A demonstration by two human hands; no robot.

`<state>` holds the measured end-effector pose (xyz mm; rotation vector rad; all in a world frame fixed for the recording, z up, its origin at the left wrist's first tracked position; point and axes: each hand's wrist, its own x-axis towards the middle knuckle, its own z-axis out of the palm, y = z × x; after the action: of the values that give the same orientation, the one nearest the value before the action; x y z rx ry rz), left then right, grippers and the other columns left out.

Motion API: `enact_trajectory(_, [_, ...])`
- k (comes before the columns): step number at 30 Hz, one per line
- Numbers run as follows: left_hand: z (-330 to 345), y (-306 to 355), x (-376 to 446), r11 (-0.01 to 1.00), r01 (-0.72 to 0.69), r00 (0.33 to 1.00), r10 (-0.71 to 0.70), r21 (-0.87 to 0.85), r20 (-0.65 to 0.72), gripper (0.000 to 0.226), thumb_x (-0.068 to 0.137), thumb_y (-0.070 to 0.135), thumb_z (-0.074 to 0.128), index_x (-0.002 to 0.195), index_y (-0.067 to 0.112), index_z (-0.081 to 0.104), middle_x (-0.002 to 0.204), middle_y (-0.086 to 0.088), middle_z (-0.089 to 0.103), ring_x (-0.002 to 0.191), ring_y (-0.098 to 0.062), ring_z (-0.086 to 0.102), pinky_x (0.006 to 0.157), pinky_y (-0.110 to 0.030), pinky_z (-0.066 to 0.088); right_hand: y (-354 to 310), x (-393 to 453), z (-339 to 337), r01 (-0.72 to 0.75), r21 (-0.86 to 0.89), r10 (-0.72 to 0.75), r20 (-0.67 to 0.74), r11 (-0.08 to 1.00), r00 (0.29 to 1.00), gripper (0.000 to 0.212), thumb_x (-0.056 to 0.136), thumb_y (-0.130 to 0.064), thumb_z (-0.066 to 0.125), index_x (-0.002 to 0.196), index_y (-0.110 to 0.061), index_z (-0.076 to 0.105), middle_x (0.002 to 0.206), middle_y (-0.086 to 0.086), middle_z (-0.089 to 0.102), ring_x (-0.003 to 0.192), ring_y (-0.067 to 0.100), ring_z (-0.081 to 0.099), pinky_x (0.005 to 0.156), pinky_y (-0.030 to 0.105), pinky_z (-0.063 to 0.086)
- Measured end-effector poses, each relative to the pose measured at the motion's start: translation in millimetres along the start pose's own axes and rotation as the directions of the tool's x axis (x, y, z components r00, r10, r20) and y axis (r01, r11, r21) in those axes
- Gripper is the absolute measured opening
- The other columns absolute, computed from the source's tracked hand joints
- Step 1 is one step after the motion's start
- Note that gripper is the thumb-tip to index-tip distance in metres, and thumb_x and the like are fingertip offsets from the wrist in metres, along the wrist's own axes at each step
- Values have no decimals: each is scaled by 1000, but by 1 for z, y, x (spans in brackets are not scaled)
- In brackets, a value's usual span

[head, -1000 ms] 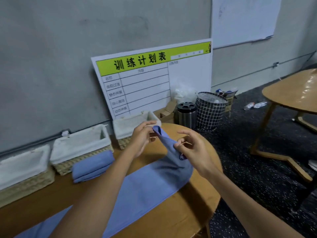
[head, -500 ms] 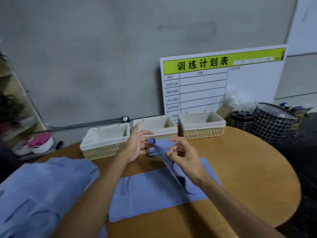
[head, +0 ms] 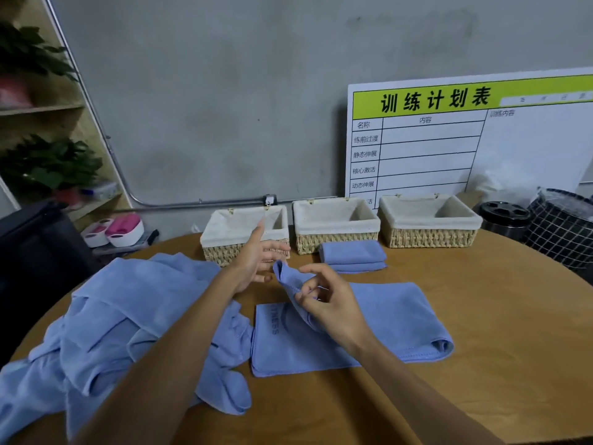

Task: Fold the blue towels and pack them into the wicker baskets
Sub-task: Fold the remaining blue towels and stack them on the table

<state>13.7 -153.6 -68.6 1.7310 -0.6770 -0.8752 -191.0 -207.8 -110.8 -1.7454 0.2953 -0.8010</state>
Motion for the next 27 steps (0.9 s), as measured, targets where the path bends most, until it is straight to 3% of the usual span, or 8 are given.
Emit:
enact_trajectory(4, [0, -12, 3, 999, 9, 999, -7, 53, -37, 88, 95, 76, 7, 100, 20, 74, 78, 0, 71, 77, -18, 51, 67, -30, 37, 8, -4, 13, -29, 27, 28, 17, 999, 999, 34, 89, -5, 71, 114, -26, 61, 81, 2, 63, 72, 8, 55, 73, 23, 49])
enact_trajectory(9, [-1, -18, 7, 981, 6, 999, 3, 196, -49, 87, 97, 73, 6, 106, 16, 71, 78, -4, 66, 64, -14, 47, 58, -26, 36, 17, -12, 27, -68, 33, 67, 43, 997, 997, 34, 89, -5, 71, 113, -27, 61, 83, 7, 64, 73, 10, 57, 73, 24, 50])
enact_trajectory(12, [-2, -18, 7, 945, -32, 997, 53, 324, -56, 77, 100, 68, 13, 104, 19, 72, 76, -3, 67, 64, -15, 49, 61, -27, 39, 22, -13, 35, -91, 36, 89, 57, 995, 994, 35, 87, -4, 72, 112, -27, 61, 82, 9, 64, 71, 10, 56, 71, 25, 50])
enact_trajectory(16, [-6, -22, 8, 838, -200, 962, 267, 508, -63, 35, 100, 51, 51, 91, 25, 73, 69, 2, 67, 67, -14, 60, 72, -30, 46, 25, -15, 47, -92, 8, 92, 59, 996, 994, 33, 87, -9, 74, 109, -30, 61, 81, 4, 66, 72, 12, 58, 73, 36, 52])
enact_trajectory(19, [-10, -27, 9, 736, -231, 952, 306, 636, -9, 15, 89, 39, 73, 91, 23, 73, 74, 9, 64, 71, -9, 62, 71, -26, 47, 24, -18, 56, -90, -35, 93, 70, 995, 993, 29, 85, -13, 75, 105, -29, 61, 79, 0, 68, 70, 8, 59, 70, 28, 52])
enact_trajectory(22, [-11, -45, 9, 644, -212, 974, 203, 736, 102, 27, 85, 31, 79, 108, 19, 69, 80, 7, 60, 74, -11, 60, 64, -24, 41, 28, -23, 56, -145, -113, 165, 190, 983, 968, 24, 86, -27, 76, 104, -29, 61, 81, -1, 72, 73, 4, 63, 71, 21, 50])
enact_trajectory(24, [-12, -59, 8, 565, -188, 982, 101, 803, 159, 33, 86, 28, 78, 116, 21, 66, 81, 9, 60, 77, -13, 60, 67, -25, 43, 30, -24, 50, -145, -131, 174, 249, 981, 953, 18, 87, -38, 71, 101, -33, 62, 80, 1, 73, 76, 10, 68, 76, 32, 55])
enact_trajectory(27, [-12, -70, 10, 458, -195, 976, 180, 867, 124, 36, 81, 26, 81, 114, 32, 66, 91, 15, 57, 88, -12, 60, 81, -33, 52, 23, -11, 22, -49, -108, 57, 74, 993, 996, 2, 92, -31, 65, 94, -30, 65, 80, -2, 72, 77, 14, 68, 78, 36, 55])
